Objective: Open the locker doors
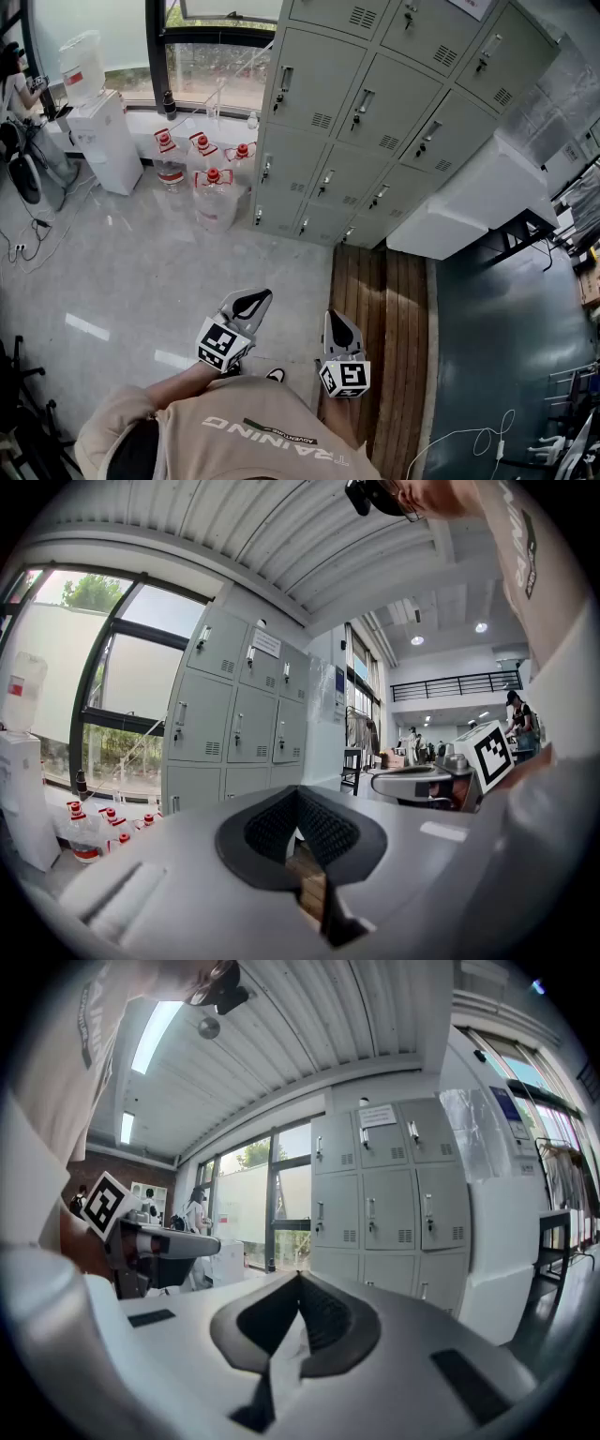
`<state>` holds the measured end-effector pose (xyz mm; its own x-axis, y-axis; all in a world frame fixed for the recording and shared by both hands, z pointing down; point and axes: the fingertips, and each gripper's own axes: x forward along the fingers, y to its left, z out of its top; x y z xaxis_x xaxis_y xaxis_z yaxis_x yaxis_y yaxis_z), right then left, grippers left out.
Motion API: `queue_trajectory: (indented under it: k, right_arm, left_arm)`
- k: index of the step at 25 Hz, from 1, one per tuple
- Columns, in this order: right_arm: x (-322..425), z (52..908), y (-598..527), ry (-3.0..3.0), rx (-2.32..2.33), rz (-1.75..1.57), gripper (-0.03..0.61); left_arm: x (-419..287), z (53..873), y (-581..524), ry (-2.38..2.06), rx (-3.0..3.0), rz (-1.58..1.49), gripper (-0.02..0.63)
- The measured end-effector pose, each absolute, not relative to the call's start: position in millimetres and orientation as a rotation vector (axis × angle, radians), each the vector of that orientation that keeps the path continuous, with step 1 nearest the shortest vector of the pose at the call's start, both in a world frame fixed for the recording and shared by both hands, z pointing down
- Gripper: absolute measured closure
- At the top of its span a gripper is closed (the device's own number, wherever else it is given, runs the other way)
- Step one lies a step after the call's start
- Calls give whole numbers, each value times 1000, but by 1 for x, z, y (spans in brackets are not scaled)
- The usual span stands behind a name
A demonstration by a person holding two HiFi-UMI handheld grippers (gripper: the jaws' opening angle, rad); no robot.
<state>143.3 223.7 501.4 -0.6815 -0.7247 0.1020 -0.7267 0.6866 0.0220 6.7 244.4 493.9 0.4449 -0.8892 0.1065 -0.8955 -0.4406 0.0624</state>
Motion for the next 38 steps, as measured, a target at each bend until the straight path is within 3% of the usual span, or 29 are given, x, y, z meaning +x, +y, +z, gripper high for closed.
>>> queue_trajectory:
  k: [30,38]
  right_arm:
    - [74,540,145,-2616,1342,183,568]
    - [66,556,67,-2641,1296,200,568]
  left_arm:
    - [-74,537,169,-1390,2532,117,607]
    - [-81,544,103,-1440,2501,122,607]
